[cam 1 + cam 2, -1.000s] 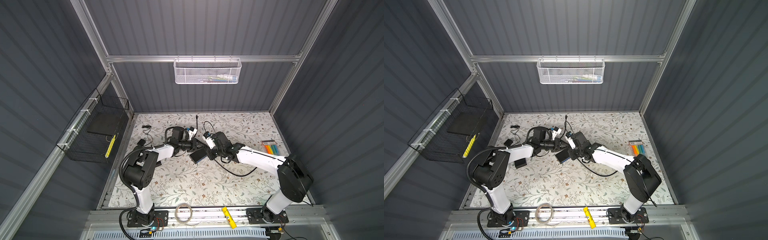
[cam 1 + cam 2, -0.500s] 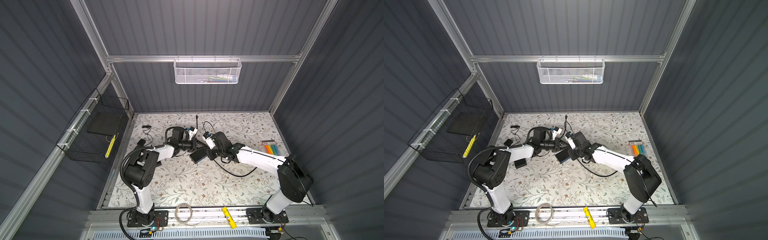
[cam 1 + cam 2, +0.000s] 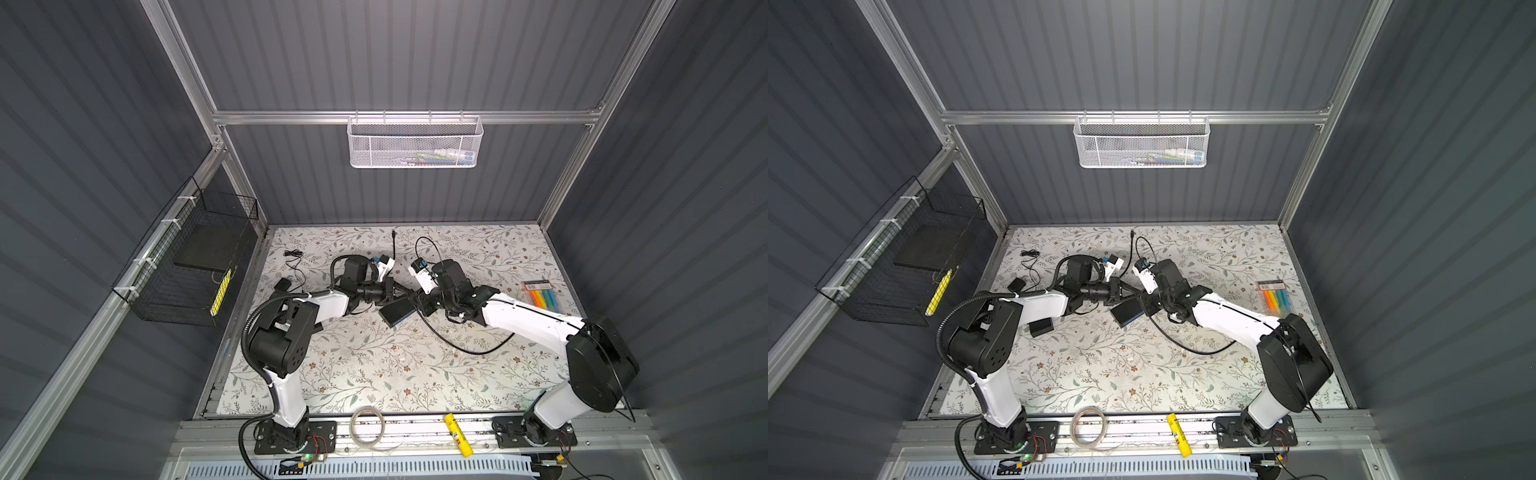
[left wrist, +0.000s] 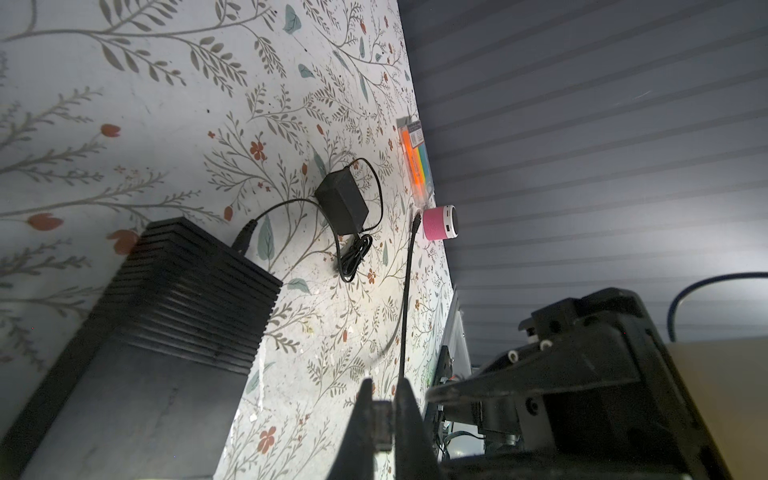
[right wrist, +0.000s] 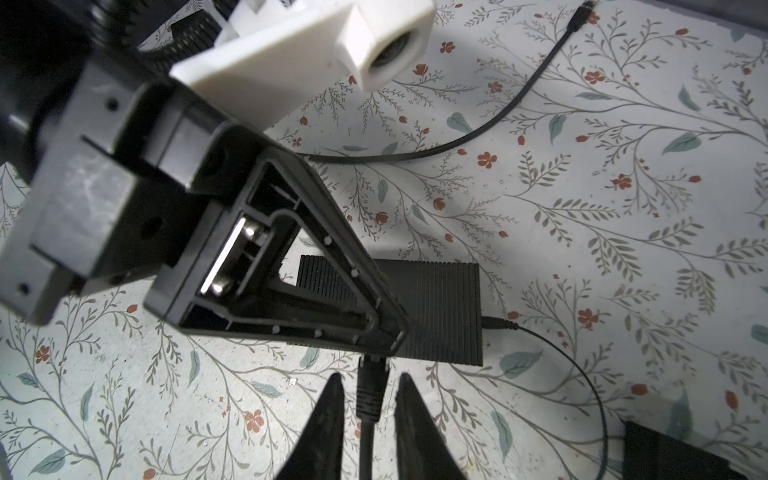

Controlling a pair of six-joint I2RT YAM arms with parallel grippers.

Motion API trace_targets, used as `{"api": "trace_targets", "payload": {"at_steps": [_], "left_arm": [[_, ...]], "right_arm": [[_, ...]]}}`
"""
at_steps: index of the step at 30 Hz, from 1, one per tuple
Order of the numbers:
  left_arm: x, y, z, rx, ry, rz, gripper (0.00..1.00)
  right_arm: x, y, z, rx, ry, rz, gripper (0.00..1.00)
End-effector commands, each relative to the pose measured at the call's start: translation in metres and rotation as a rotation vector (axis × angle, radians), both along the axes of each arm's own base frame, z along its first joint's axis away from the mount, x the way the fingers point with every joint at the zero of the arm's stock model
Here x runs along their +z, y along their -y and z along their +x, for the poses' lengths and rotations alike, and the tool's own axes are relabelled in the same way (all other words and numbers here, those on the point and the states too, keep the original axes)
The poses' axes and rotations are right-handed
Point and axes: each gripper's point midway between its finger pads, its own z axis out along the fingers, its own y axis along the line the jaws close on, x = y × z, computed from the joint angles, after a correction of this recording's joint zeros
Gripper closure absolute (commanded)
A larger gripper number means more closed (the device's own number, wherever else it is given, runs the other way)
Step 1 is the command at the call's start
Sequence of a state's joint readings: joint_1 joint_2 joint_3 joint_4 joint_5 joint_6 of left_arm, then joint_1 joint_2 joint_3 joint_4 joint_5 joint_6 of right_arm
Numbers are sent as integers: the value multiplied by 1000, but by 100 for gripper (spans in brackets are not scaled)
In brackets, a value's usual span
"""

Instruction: Insert the plug into the switch port

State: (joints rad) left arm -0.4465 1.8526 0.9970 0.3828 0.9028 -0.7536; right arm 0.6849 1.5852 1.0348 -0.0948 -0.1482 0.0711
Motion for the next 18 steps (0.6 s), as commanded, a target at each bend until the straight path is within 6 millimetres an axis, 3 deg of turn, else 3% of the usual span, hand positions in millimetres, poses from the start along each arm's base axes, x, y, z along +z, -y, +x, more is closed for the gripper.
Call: {"api": "trace_targets", "payload": {"at_steps": [1, 5, 18], "left_arm": [[-6, 1, -5, -13, -20, 1, 99], [-4, 2, -4, -15, -21, -4, 99], [-2, 2, -5, -16, -20, -5, 99]], "right_arm": [[-14, -2, -2, 12, -35, 2, 72], [-20, -2, -2, 12, -45, -1, 71], [-28, -6, 5, 4, -56, -5, 82]]}}
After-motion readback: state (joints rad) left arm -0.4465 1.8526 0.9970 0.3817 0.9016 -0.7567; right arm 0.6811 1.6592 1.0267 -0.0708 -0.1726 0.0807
